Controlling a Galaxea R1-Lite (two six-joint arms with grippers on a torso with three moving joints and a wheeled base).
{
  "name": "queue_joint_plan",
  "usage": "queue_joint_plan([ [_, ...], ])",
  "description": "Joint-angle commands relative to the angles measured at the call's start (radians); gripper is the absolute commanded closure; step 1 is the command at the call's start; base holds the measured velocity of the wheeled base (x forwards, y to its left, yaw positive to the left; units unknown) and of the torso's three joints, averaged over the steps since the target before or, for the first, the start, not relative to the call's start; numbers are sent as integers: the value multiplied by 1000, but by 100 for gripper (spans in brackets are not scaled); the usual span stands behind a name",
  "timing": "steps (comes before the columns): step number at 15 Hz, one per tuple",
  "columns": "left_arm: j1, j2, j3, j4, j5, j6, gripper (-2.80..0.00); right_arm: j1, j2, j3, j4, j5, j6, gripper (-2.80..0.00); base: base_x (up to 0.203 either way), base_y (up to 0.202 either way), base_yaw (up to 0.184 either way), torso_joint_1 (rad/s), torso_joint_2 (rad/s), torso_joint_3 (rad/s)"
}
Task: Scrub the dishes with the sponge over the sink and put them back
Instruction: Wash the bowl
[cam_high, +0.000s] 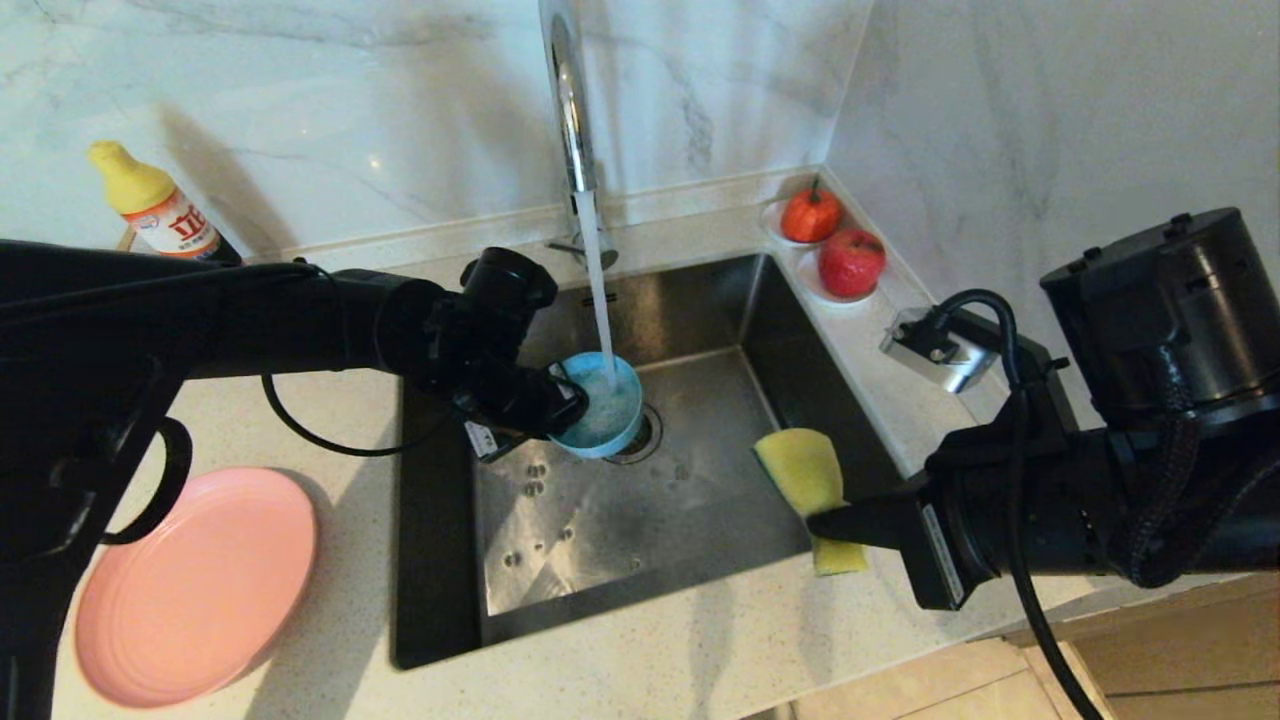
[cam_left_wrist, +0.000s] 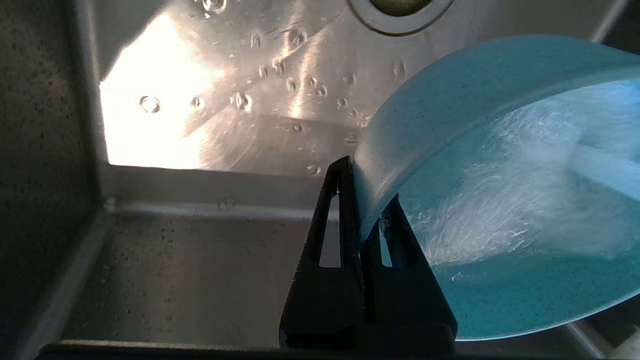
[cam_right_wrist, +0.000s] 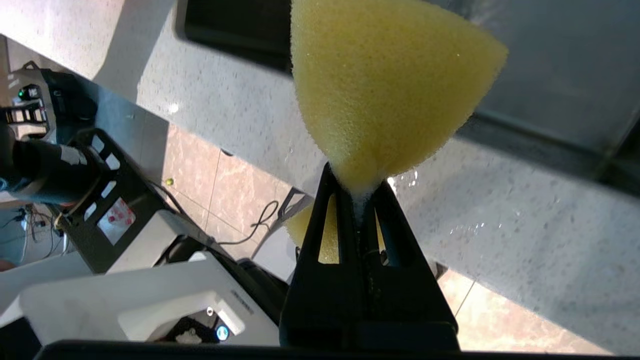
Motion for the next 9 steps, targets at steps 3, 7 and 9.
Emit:
queue_joint_plan([
  [3,-12,-20,10,15,8,-2,0,7,-22,12,0,3,2,0,0,0,0,0,0,0],
  [7,-6,-136,197,18,113,84,0,34,-48,31,7,3,6,0,0,0,0,0,0,0],
  [9,13,-206,302,1,171,120,0,41,-56,40,8,3,6,0,0,0,0,0,0,0],
])
